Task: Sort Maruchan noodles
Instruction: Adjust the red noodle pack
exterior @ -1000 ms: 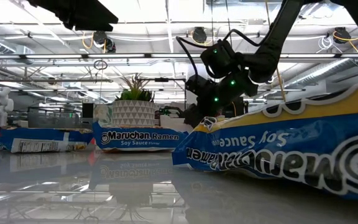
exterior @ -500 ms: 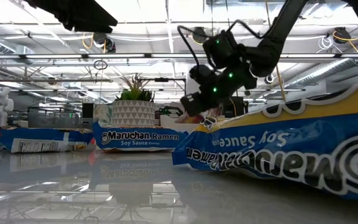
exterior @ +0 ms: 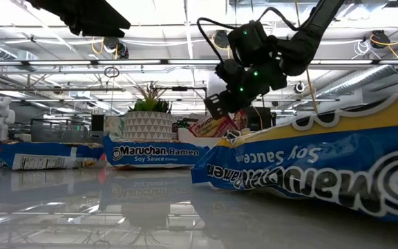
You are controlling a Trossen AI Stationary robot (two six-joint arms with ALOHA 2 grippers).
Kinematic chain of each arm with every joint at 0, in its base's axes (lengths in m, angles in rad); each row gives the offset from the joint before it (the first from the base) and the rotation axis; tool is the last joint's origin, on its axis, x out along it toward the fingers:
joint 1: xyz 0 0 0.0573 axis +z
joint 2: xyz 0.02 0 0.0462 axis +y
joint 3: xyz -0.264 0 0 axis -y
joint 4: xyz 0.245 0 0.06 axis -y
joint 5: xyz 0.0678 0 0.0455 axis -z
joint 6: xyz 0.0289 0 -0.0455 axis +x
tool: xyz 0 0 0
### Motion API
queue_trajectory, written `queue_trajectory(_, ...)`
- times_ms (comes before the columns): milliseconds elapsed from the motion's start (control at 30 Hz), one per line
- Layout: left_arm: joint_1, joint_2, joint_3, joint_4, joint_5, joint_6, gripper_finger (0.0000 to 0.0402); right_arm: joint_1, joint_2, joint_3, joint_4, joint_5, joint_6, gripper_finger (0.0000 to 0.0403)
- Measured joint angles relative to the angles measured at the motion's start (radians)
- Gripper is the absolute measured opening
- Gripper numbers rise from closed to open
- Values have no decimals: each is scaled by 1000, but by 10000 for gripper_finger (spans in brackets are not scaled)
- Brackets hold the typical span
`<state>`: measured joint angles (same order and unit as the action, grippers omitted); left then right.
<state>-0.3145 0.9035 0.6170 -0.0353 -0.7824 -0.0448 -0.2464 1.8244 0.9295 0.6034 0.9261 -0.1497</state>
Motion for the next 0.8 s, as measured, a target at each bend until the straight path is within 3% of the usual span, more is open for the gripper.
queue_trajectory(267, -1, 0, 0, 0, 23, -5, 321, -2, 0, 0, -21, 177, -58, 0)
queue_trajectory(567, 0, 0, 0, -6, 23, -6, 321, -1, 0, 0, -77, 206, -76, 5)
queue_trajectory(800, 0, 0, 0, -24, 24, -10, 321, 4, 0, 0, -84, 261, -89, 46)
